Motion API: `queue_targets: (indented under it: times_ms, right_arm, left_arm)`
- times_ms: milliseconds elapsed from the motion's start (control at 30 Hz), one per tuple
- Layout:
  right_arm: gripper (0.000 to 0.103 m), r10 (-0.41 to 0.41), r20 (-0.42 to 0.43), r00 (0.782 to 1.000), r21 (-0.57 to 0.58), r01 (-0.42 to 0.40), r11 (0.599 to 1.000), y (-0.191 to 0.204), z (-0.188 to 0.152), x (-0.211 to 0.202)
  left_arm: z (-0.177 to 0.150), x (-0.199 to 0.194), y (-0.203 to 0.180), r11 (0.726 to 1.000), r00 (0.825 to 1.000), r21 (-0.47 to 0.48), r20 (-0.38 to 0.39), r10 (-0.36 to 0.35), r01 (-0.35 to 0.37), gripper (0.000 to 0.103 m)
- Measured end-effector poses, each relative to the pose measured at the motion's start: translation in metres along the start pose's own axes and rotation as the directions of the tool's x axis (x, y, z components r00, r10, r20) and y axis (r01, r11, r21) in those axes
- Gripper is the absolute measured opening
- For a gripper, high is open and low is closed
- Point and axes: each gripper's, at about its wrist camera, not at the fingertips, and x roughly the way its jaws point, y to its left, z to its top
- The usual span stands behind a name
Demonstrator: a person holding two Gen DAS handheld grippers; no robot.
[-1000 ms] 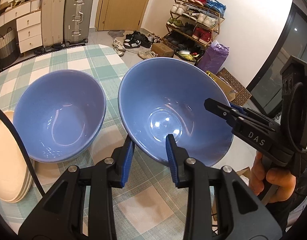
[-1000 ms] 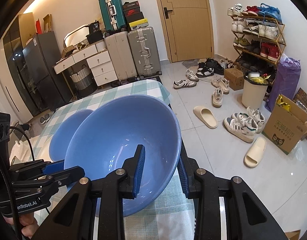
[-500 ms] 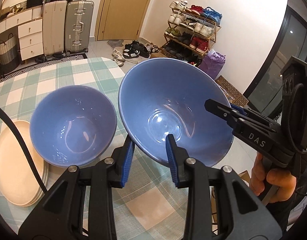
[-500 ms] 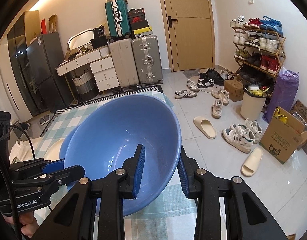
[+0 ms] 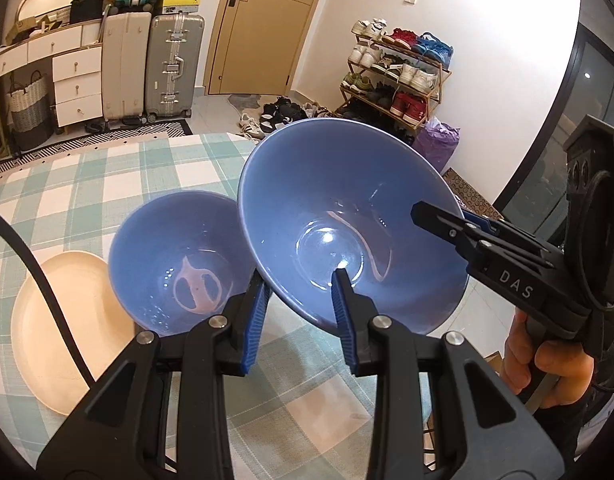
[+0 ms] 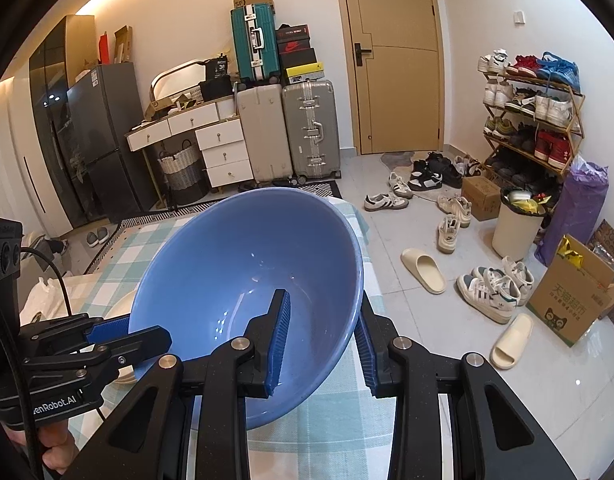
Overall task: Organize plates and bowls
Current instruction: 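Lift the held blue bowl with both tools over the other blue bowl, then lower the held bowl into the other blue bowl with both tools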
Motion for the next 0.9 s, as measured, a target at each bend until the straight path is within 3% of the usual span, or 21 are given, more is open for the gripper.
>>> queue_targets:
  times_ms: [333,900]
  right_arm:
    - [0.033,0.031,0.002,1.000,-0.031,-0.031,0.999,0.035,0.012,0.011]
    - [0.033,0.081,-0.037,0.996,-0.075,-0.084,0.994,0.082,0.023,0.056]
  left_arm:
    - [0.009,-0.029,0.034,0.999,0.999,-0.022,0.025,0.044,-0.043,0.029]
    - [0.020,-0.034,0.092,0.990,0.992,-0.077,0.034,0.121,-0.118,0.029]
